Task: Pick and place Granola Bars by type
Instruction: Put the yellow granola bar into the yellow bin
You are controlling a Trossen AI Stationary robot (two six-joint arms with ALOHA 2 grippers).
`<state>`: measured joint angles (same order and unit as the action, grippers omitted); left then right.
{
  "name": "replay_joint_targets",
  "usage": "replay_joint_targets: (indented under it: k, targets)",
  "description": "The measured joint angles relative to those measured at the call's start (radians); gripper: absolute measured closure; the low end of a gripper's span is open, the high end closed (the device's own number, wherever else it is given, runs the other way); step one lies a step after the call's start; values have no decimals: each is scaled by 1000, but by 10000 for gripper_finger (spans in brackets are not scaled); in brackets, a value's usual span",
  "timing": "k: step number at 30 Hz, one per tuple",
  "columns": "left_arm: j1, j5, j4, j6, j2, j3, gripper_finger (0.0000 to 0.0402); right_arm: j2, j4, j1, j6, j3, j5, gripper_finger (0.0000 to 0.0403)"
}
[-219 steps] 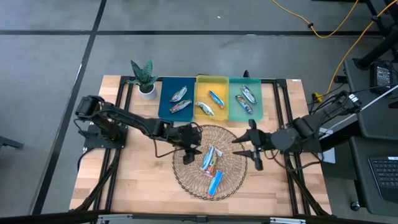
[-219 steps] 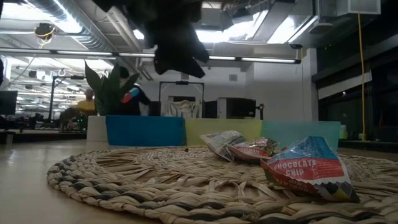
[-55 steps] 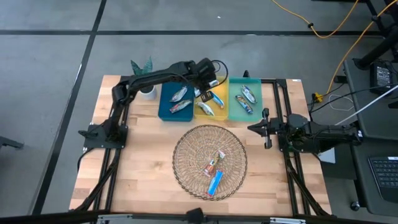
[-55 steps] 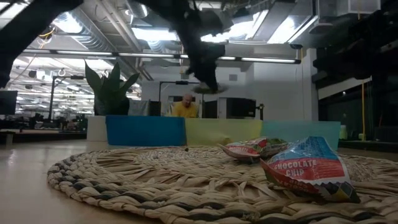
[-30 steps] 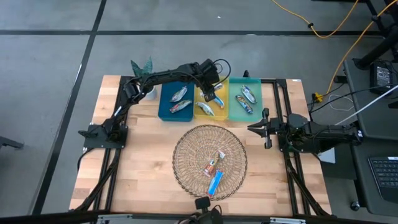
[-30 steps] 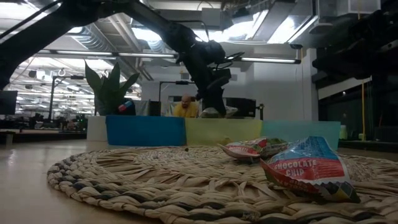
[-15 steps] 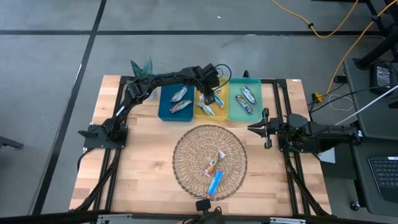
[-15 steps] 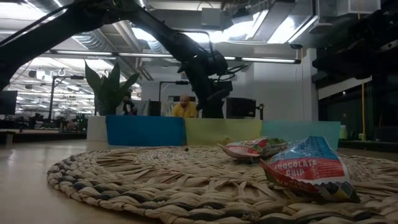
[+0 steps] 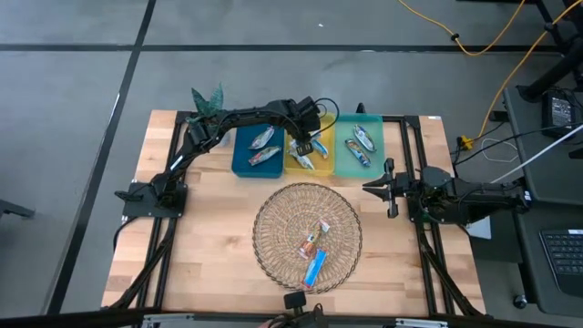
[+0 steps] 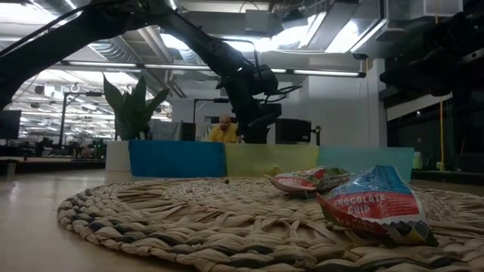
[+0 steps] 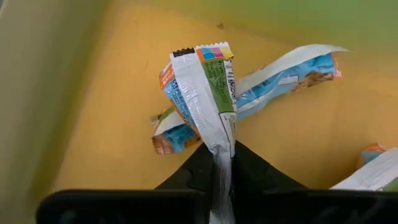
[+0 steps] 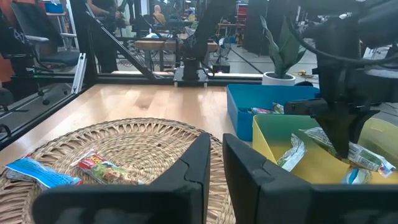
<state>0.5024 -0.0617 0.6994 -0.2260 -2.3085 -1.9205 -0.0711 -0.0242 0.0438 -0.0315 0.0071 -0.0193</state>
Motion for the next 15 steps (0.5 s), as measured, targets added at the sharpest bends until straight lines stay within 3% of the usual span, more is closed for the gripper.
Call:
replay_joint_targets:
  k: [9, 15]
  targets:
    - [1, 59, 26, -6, 0, 0, 319, 0, 0, 0, 0, 0, 0, 354]
    - [-3, 74, 53, -29, 3, -28, 262, 0, 0, 0, 0, 0, 0, 354]
